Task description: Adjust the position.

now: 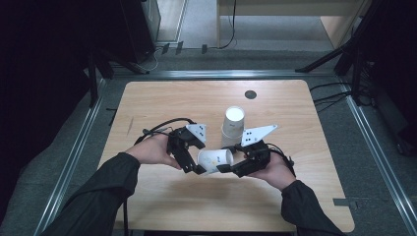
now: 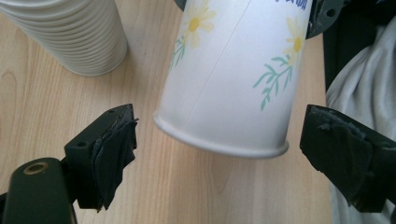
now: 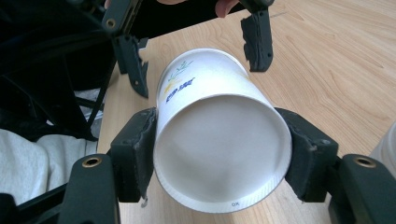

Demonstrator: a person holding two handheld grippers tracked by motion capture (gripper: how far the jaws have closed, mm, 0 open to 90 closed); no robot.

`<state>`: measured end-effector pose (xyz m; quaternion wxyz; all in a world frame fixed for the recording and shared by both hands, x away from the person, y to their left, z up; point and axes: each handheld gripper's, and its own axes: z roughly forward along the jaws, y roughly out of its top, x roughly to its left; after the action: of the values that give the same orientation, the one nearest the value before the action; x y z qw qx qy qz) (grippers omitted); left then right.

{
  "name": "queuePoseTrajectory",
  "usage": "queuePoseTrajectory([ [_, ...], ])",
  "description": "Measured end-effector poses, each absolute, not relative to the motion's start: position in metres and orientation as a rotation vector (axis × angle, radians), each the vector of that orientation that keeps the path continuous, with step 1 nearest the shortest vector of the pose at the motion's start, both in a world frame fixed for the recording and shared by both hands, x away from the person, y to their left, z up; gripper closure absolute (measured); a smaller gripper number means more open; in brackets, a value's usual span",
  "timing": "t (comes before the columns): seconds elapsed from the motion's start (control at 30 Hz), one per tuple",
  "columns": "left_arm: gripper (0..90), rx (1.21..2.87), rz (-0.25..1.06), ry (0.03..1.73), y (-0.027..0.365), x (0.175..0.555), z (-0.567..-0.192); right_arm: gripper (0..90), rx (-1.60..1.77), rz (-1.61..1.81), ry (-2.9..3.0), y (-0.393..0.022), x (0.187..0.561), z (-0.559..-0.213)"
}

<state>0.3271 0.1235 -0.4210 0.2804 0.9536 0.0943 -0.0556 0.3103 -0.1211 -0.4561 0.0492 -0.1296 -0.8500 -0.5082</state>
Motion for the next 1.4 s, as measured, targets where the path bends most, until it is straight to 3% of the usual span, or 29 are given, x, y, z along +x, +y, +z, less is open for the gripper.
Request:
queuePoseTrajectory([
  [0.67,10.2,2.247,-0.198,0.453,0.155,0.317,-0.450,35.0,-0.411,-1.585,-2.567,-0.138,0.312,-0.450],
  [1.4,12.1,2.066,-0.228,0.471,0.149,0.306,-0.465,35.1,-0.374,-1.616,-2.478,-0.140,0.315,-0.451],
])
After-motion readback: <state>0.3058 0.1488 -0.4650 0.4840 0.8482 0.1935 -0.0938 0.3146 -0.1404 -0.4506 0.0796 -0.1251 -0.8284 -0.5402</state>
